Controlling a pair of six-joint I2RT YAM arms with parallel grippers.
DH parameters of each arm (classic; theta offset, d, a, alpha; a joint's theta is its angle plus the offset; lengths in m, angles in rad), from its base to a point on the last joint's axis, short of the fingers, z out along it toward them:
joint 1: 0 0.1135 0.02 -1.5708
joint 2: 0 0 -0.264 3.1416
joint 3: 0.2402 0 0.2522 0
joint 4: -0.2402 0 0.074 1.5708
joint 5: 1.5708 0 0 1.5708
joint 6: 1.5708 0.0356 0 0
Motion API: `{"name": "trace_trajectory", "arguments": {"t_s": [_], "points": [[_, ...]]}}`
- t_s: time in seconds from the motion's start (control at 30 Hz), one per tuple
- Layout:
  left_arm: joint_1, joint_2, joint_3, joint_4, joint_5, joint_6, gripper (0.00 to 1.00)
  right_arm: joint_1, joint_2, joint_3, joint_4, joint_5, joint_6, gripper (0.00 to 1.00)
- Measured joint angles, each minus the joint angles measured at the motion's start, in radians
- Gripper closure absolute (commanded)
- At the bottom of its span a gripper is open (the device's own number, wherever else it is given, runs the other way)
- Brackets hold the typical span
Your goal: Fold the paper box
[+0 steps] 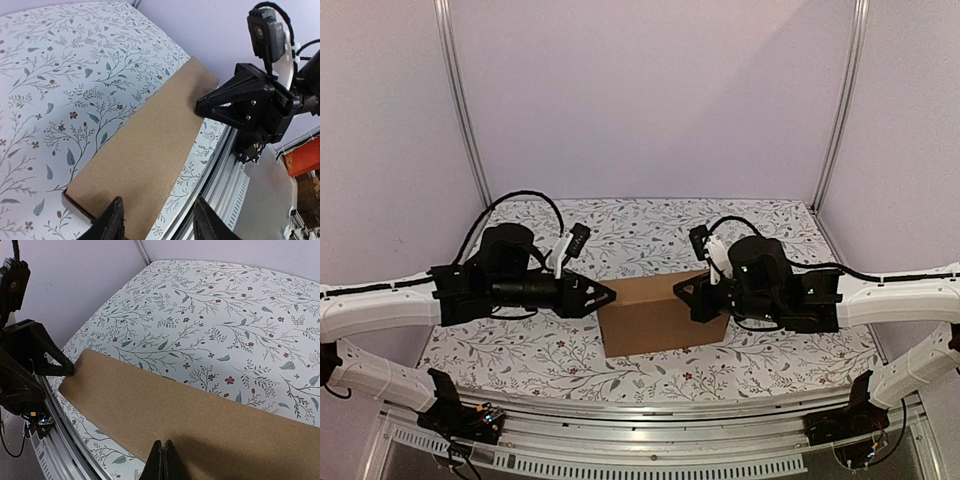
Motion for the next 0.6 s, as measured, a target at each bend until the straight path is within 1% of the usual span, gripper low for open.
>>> {"name": "trace_trajectory", "arguments": {"t_s": [0.17,0.3,0.43,0.47,0.6], "points": [[0.023,-0.011,0.070,-0.127,-0.030,0.034,0.34,0.002,0.000,0.004,-0.007,0.007,-0.004,1.00],[0.039,-0.016,0.143,-0.196,-0.060,0.057,0.22,0.002,-0.003,0.025,-0.041,0.019,-0.021,0.94],[0.052,-0.025,0.193,-0.246,-0.093,0.079,0.03,0.002,-0.014,0.048,-0.105,0.039,-0.050,0.91],[0.056,-0.026,0.200,-0.254,-0.100,0.081,0.01,0.002,-0.019,0.055,-0.122,0.046,-0.059,0.89],[0.080,-0.024,0.204,-0.278,-0.124,0.086,0.00,0.002,-0.048,0.069,-0.194,0.070,-0.093,0.84]]}}
